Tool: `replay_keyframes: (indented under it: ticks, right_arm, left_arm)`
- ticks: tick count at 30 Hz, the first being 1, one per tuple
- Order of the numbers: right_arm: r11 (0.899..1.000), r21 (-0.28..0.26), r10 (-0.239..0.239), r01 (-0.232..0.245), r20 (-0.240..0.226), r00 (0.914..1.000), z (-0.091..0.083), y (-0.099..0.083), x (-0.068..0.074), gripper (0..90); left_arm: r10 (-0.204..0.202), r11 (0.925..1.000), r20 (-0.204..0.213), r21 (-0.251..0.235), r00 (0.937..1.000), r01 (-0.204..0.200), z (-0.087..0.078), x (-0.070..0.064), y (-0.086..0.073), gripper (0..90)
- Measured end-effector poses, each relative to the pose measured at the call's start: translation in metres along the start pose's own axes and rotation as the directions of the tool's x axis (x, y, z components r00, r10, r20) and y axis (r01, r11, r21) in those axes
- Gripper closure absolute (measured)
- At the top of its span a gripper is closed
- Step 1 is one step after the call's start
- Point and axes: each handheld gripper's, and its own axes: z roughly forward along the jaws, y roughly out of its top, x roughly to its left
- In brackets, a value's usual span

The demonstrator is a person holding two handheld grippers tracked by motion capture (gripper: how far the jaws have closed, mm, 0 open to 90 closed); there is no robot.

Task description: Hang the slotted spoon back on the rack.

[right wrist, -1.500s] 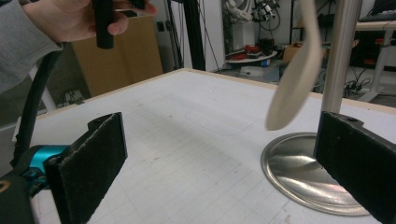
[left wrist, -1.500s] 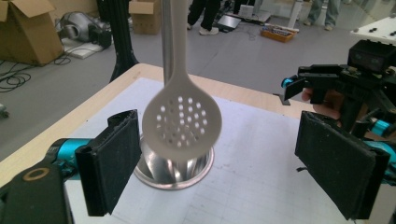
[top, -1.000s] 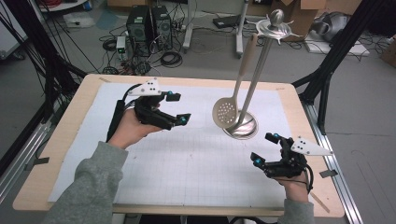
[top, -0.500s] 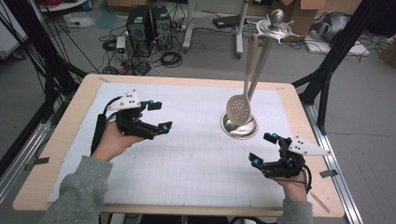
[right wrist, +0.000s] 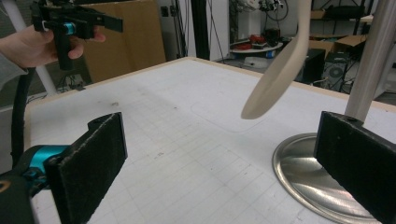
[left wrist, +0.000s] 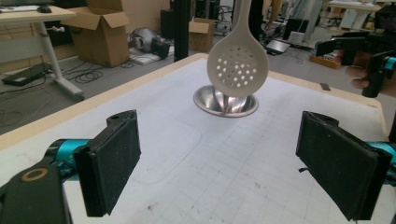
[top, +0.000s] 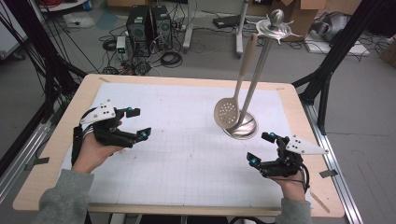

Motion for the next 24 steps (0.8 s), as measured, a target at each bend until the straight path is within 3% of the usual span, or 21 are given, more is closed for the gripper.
replay_keyframes:
  ticks: [17, 24]
  right_arm:
    - [1.000, -0.001, -0.023, 0.023, -0.021, 0.9995, 0.009, 0.004, 0.003, 1.5]
    - [1.000, -0.003, -0.028, 0.028, -0.023, 0.9993, 0.012, 0.005, 0.003, 1.6]
  left_arm:
    - [-0.003, 0.9988, -0.064, -0.049, 0.9980, 0.000, -0.040, 0.005, -0.022, 11.6]
    - [-0.043, 0.9943, -0.105, -0.102, 0.9935, 0.032, -0.058, 0.008, -0.034, 10.8]
